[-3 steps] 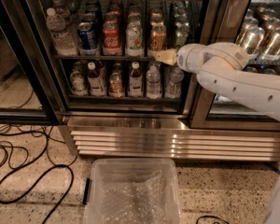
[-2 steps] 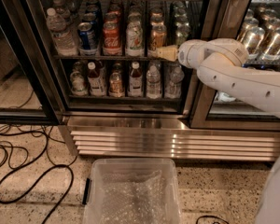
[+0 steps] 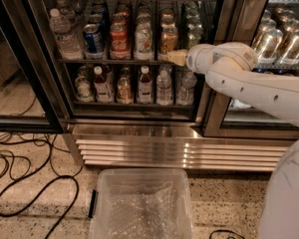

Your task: Pick green can from middle shelf of fridge

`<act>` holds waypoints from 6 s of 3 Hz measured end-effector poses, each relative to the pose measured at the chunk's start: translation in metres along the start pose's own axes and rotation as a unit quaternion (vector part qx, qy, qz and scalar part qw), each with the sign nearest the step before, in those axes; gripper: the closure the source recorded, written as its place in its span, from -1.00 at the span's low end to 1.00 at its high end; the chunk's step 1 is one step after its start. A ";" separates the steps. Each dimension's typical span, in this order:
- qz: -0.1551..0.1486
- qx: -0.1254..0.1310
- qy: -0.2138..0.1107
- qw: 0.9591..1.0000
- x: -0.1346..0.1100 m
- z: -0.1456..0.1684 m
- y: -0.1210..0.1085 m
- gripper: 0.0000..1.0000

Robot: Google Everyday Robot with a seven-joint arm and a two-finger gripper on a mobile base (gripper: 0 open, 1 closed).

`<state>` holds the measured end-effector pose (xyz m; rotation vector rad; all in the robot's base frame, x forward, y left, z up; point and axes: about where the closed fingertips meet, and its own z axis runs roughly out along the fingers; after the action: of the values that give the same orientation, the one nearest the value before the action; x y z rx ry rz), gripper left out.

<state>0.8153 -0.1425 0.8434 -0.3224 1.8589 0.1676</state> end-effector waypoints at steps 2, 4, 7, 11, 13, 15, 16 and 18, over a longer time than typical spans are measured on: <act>-0.007 0.005 0.003 1.000 0.004 0.014 -0.005 -0.64; -0.016 0.032 -0.007 0.999 -0.010 0.021 -0.038 -0.54; -0.019 0.044 -0.011 0.999 -0.018 0.025 -0.041 -0.48; -0.005 0.066 -0.003 0.998 -0.007 0.026 -0.045 0.36; 0.000 0.070 -0.002 0.998 -0.005 0.026 -0.043 1.00; 0.000 0.070 -0.002 0.998 -0.005 0.026 -0.043 0.16; 0.000 0.070 -0.002 0.998 -0.005 0.026 -0.043 -0.31; 0.000 0.070 -0.002 0.998 -0.005 0.026 -0.043 -1.00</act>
Offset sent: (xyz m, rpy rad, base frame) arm 0.0136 0.0028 -0.0205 -0.0351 -0.0192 -0.0283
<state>0.8533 -0.1756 0.8423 -0.2253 1.8551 0.0374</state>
